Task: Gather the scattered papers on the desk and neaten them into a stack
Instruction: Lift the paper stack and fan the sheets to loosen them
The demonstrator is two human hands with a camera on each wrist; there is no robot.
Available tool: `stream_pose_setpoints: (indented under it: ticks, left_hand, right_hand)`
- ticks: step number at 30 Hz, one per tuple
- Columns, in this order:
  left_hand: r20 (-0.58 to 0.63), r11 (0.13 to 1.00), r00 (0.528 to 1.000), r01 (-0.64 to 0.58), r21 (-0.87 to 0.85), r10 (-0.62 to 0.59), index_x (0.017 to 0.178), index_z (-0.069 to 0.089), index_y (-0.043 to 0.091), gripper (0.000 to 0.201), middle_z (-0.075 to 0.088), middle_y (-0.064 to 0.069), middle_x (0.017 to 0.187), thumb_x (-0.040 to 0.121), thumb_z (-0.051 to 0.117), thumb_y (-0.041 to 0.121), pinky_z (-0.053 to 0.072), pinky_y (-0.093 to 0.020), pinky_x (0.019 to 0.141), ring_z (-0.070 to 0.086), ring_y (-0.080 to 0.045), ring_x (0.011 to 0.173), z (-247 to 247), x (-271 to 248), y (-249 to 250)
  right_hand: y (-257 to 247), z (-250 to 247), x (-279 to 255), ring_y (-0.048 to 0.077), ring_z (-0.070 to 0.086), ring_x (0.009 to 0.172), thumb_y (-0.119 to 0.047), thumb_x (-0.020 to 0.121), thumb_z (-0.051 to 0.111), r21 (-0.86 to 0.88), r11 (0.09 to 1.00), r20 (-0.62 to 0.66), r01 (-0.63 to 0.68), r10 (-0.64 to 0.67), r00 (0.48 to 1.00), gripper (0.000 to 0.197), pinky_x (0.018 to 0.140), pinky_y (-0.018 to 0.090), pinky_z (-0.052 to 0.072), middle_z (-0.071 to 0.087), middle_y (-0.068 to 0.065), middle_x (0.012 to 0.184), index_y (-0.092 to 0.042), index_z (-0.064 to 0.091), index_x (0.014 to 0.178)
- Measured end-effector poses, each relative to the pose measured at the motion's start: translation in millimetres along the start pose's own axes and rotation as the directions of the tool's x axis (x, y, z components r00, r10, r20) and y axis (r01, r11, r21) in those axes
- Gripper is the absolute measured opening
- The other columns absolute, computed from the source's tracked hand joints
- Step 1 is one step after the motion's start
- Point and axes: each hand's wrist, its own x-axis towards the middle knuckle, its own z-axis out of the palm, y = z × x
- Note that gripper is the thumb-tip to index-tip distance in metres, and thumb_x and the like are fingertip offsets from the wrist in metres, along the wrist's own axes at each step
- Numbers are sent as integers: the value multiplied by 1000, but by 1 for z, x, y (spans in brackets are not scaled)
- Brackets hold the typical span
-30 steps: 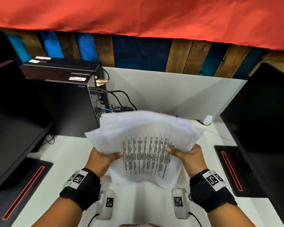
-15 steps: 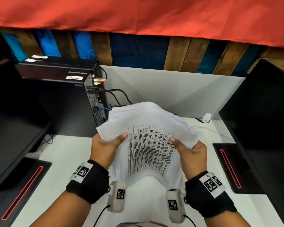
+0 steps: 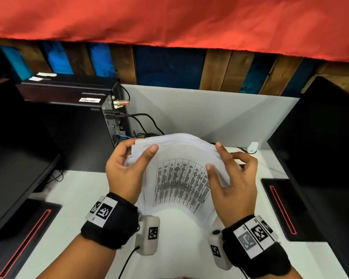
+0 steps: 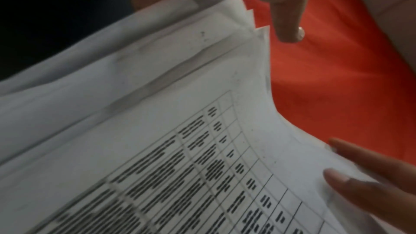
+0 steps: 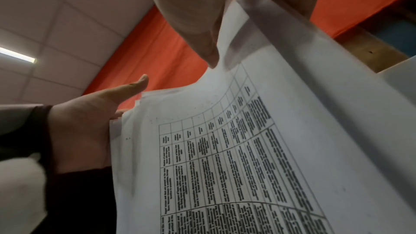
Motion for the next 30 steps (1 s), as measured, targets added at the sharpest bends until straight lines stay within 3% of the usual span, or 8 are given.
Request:
stream_pose_setpoints:
  ticks: [3, 6, 9, 12, 16, 20, 25, 30]
  left_hand:
    - [-36, 993, 998, -41, 113, 46, 85, 71, 15, 24, 73, -3, 85, 73, 79, 33, 55, -28, 73, 68, -17, 80, 4, 6, 2]
    - [-40, 978, 998, -38, 205, 47, 81, 71, 22, 4, 72, -2, 79, 82, 70, 25, 55, -32, 69, 66, -16, 74, 0, 10, -3]
    - [-42, 976, 997, -51, 212, 61, 85, 69, 14, 18, 68, -2, 78, 84, 58, 28, 50, -28, 68, 62, -13, 74, -6, 8, -7]
    - [-36, 977, 995, -81, 197, 90, 87, 67, 11, 34, 68, 0, 79, 77, 65, 44, 50, -18, 63, 63, -8, 72, -1, 2, 0]
    - [-87, 954, 992, -64, 292, 93, 81, 66, 15, 25, 68, 4, 73, 76, 75, 38, 52, -15, 60, 63, -4, 64, 7, 5, -1]
    - [-101, 960, 991, -56, 275, 86, 84, 64, 10, 16, 64, 4, 72, 83, 53, 22, 47, -21, 63, 57, -6, 65, 0, 8, -9]
    - [-79, 964, 985, -131, 230, 153, 87, 62, 12, 38, 65, 5, 80, 78, 63, 48, 46, -10, 66, 60, -3, 73, 6, 1, -1]
    - [-125, 944, 981, -101, 313, 146, 85, 60, 13, 20, 63, 8, 76, 80, 69, 30, 46, -12, 66, 59, -1, 69, 6, 8, -8]
  right_hand:
    - [0, 0, 0, 3, 51, 89, -23, 82, 73, -28, 1000, -32, -1, 0, 999, 37, 63, 28, 55, 45, -3, 114, -23, 65, 119]
    - [2, 0, -1, 0, 51, 91, -21, 80, 75, -19, 999, -58, 26, -27, 998, 33, 58, 33, 57, 47, 0, 113, -17, 63, 111]
    - [-1, -2, 1, -2, 50, 88, -23, 80, 76, -32, 999, -50, 35, -36, 998, 47, 59, 27, 54, 46, -3, 114, -27, 59, 124]
    - [-5, -2, 0, 9, 58, 85, -31, 82, 72, -77, 995, -2, 66, -66, 998, 41, 59, 30, 56, 47, -5, 114, -38, 62, 122]
    - [-2, 0, -6, 11, 58, 83, -31, 82, 70, -41, 996, -27, 79, -80, 996, 30, 53, 31, 55, 51, 0, 111, -23, 71, 111]
    - [1, 2, -10, 6, 57, 93, -28, 81, 70, 10, 997, -88, 71, -70, 994, 27, 59, 31, 57, 54, 5, 109, -9, 71, 100]
    - [-1, 3, -10, 11, 56, 81, -27, 81, 73, 1, 996, -77, 89, -89, 993, 36, 61, 26, 54, 53, 6, 102, -22, 69, 116]
    - [0, 2, -11, 4, 51, 82, -28, 80, 72, -22, 998, -93, 58, -60, 994, 32, 54, 29, 53, 51, 3, 102, -18, 71, 111]
